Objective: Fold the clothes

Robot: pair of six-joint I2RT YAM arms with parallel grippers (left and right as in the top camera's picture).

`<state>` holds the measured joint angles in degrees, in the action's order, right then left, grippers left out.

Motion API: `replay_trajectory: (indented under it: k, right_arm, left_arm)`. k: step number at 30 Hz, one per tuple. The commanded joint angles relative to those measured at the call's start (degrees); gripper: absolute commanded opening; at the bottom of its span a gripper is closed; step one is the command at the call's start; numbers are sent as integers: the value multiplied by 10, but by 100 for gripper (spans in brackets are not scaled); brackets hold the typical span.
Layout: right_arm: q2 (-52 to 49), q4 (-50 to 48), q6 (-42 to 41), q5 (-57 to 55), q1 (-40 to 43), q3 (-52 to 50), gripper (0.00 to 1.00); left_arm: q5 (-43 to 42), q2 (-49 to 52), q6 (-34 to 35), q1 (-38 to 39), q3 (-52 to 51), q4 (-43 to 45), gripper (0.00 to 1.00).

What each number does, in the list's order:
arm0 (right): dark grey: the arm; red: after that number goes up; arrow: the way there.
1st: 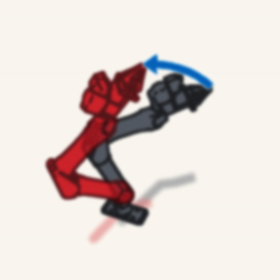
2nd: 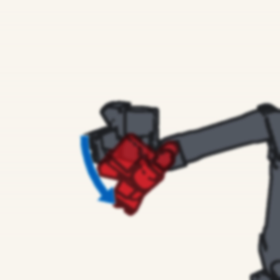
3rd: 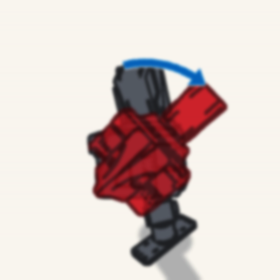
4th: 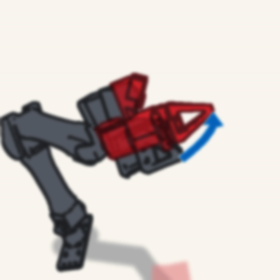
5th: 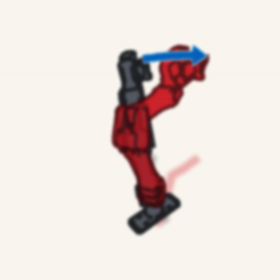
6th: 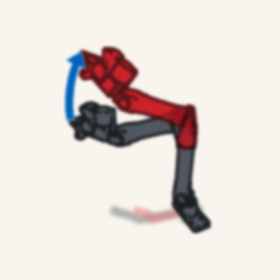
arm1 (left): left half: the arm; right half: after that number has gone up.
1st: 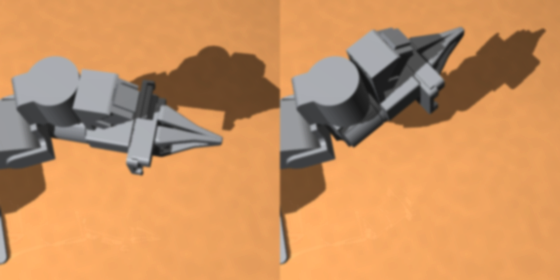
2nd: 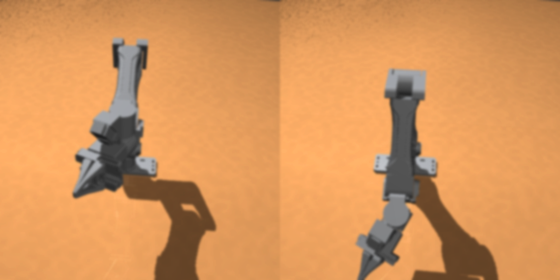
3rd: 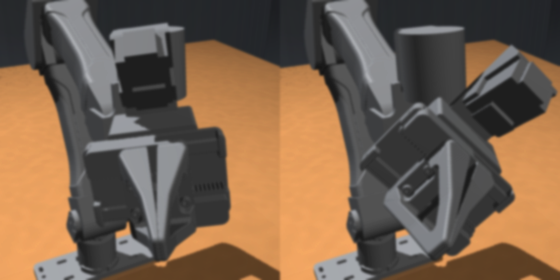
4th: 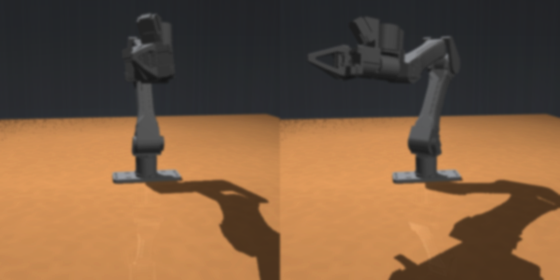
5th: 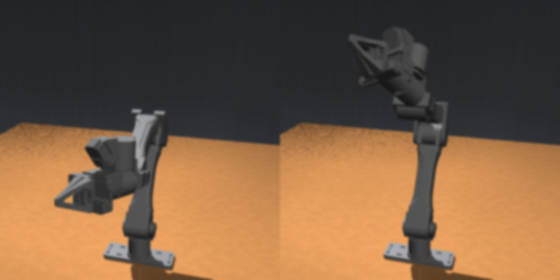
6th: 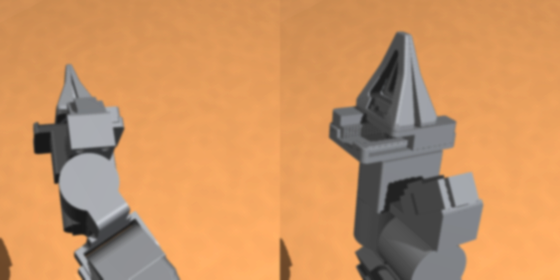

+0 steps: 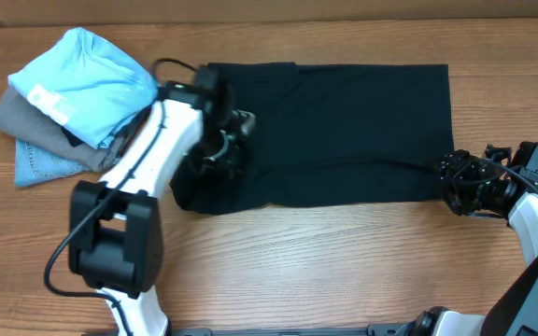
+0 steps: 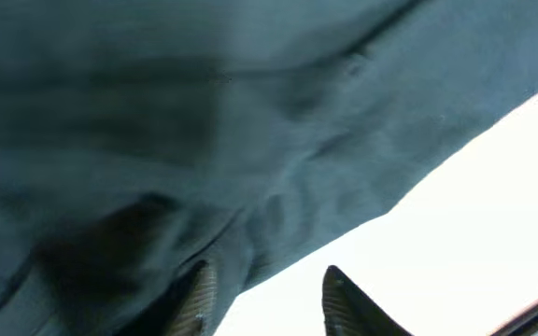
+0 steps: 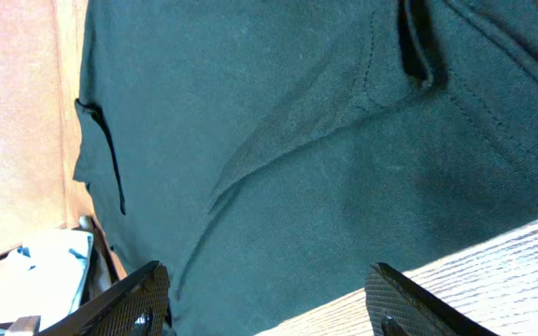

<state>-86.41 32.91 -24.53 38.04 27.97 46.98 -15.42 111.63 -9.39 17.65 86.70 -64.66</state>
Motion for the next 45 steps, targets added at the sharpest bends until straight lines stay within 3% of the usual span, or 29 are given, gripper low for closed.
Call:
replay_trajectory:
  k: [1,7,14,17,22,32,43,45]
  right_arm:
    - [1,0,8,-7,-4,6,71]
    - [1,3,8,-7,-4,6,70]
    - [1,6,8,-7,-4,6,70]
    - [1,8,8,-7,-4,6,70]
    - [1,8,8,-7,-4,6,70]
    - [1,8,8,-9,-4,6,70]
    - [1,8,8,-11,-4,6,70]
    - [1,8,8,-11,-4,6,70]
  left_arm:
    - [62,31,-24,34,-3,8,47]
    - [101,77,-24,57,-3,33,50]
    - [101,90,-13,57,-1,63,40]
    - [101,89,-7,57,5,61,30]
    - [106,86,-6,57,35,33,4]
    - [114,86,-5,57,145,-10,4]
    - [89,90,-7,59,140,67,4]
    - [79,90,-7,63,138,76,8]
